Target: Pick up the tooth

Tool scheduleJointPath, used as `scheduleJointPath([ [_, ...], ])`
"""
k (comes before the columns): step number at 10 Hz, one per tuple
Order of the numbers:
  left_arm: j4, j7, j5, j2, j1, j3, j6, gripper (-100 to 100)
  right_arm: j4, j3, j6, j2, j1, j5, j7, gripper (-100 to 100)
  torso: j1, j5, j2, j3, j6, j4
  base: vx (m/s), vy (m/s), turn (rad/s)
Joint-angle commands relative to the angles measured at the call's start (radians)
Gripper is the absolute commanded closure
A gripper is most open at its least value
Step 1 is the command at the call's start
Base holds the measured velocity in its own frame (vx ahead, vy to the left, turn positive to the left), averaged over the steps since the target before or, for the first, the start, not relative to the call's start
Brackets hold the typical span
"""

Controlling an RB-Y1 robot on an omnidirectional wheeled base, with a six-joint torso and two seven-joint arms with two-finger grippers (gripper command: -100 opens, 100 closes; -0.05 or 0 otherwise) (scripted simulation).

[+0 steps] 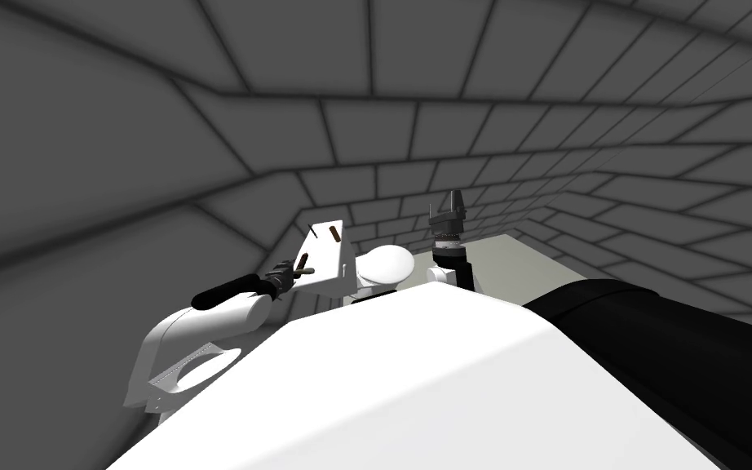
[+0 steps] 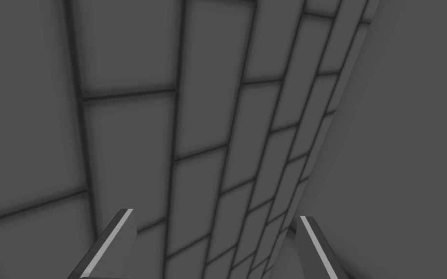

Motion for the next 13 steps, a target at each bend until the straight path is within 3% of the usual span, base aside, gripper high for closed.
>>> scheduleJointPath([
  [1,-0.023,0.000,0.006,0.010,0.003,-0.001,0.048,-100,0.000,0.000,0.000,0.000,0.000,0.000,0.000,0,0.000,0.000,0.000,0.000,0.000,0.000,0.035,-0.010,-0.018],
  [4,-0.087,0.000,0.020,0.028,0.022,-0.008,0.125,-100,0.000,0.000,0.000,0.000,0.000,0.000,0.000,0,0.000,0.000,0.002,0.001,0.000,0.000,0.012,-0.003,-0.009],
  [6,-0.095,0.000,0.026,0.031,0.025,-0.005,0.130,-100,0.000,0.000,0.000,0.000,0.000,0.000,0.000,0,0.001,0.000,0.003,0.002,0.000,0.001,0.000,0.004,-0.010],
  [7,-0.097,0.000,0.027,0.031,0.025,-0.005,0.134,0,0.000,0.000,0.000,0.000,0.000,0.000,0.000,0,0.001,0.000,0.003,0.002,0.000,0.001,0.000,0.000,0.000],
  [8,-0.047,-0.001,0.031,0.039,0.001,0.016,0.117,-100,0.000,0.000,0.000,0.000,0.000,0.000,0.000,0,0.000,0.000,0.003,0.001,0.000,0.001,-0.051,-0.018,-0.239],
  [9,-0.043,-0.001,0.031,0.039,0.001,0.016,0.117,-100,0.000,0.000,0.000,0.000,0.000,0.000,0.000,0,0.000,0.000,0.005,0.003,0.001,0.001,-0.064,-0.012,-0.094],
  [13,0.064,-0.001,0.039,0.054,-0.046,0.059,0.084,-100,0.000,0.000,0.000,0.000,0.000,0.000,0.000,0,0.001,0.002,0.005,0.003,0.001,0.000,-0.067,-0.018,-0.118],
])
